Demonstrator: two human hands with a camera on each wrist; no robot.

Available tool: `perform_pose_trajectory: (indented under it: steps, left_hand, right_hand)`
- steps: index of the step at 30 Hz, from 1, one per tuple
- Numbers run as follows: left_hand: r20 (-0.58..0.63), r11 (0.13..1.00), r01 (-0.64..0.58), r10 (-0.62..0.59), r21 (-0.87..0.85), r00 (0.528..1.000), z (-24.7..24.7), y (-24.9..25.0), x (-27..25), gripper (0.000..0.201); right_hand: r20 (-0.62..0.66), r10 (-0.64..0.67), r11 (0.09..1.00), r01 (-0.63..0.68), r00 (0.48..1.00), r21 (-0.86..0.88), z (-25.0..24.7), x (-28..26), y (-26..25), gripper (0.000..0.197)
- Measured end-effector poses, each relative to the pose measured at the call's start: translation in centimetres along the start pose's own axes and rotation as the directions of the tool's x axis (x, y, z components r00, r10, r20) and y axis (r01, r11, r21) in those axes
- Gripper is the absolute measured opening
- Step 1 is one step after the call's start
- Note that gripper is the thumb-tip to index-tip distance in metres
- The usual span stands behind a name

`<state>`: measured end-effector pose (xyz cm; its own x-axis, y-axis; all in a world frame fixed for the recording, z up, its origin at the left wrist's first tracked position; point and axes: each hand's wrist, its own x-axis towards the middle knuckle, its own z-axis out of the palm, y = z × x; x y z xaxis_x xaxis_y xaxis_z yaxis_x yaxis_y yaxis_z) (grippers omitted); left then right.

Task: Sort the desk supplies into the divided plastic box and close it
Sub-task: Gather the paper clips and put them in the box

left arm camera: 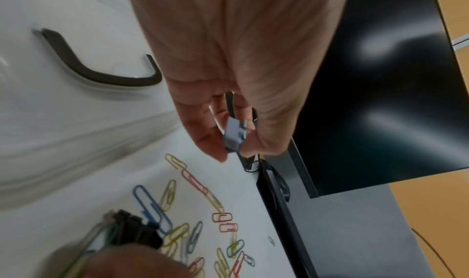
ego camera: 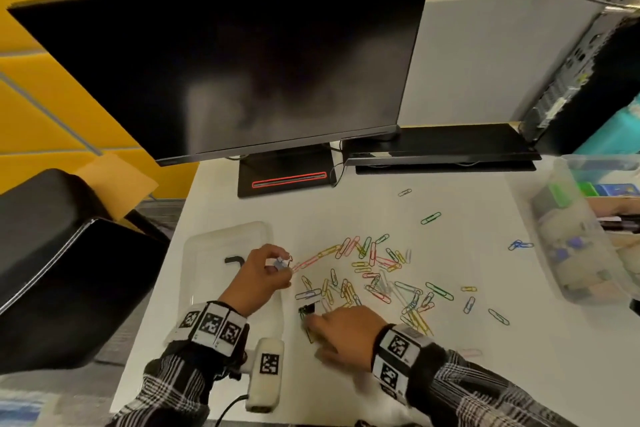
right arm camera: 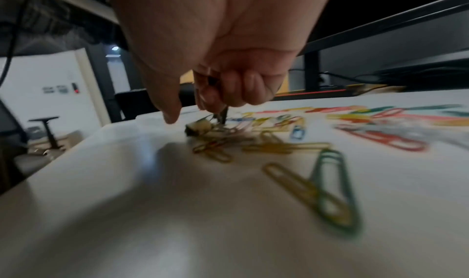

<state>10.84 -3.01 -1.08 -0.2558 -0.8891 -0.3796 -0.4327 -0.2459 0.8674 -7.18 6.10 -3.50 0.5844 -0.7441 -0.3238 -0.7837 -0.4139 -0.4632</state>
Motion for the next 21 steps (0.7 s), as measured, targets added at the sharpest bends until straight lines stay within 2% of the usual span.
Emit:
perform_pose_trajectory:
  steps: [5,7,10,13,15,18,21]
  left_hand:
    - [0.026,0.992,0.088,-0.091,0.086,0.996,-0.1,-2.0,-0.7,0.015]
    - [0.049,0.980,0.088,-0.098,0.180,0.994,0.3,-2.5,-1.1,0.015]
    - [0.092,0.934,-0.007,-0.028,0.357,0.995,1.1,-3.0,-1.4,0.018]
    - [0.133,0.880,-0.104,0.047,0.463,0.990,2.1,-2.8,-1.4,0.015]
    - [0.165,0.861,-0.164,0.094,0.481,0.982,2.6,-3.0,-1.2,0.018]
    - [0.235,0.807,-0.265,0.162,0.527,0.958,3.3,-3.5,-0.8,0.033]
    - [0.236,0.727,-0.301,0.194,0.617,0.952,4.0,-3.6,-0.4,0.029]
  right_hand:
    - [-0.030,0.004,0.994,-0.007,1.000,-0.107,0.9,0.8,-0.9,0.033]
    - [-0.026,0.023,0.994,-0.026,0.999,-0.104,1.0,0.8,-0.6,0.032]
    - [-0.058,0.068,0.994,-0.072,0.996,-0.076,1.0,0.5,0.4,0.028]
    - [-0.164,0.070,0.997,-0.073,0.984,-0.014,1.0,-0.6,1.7,0.023]
    - [-0.257,0.160,0.985,-0.138,0.953,0.102,0.7,-1.6,2.7,0.028]
    - [-0.378,0.330,0.934,-0.239,0.865,0.267,0.2,-3.5,4.0,0.035]
    - [-0.446,0.467,0.841,-0.228,0.763,0.491,-0.4,-5.1,5.0,0.026]
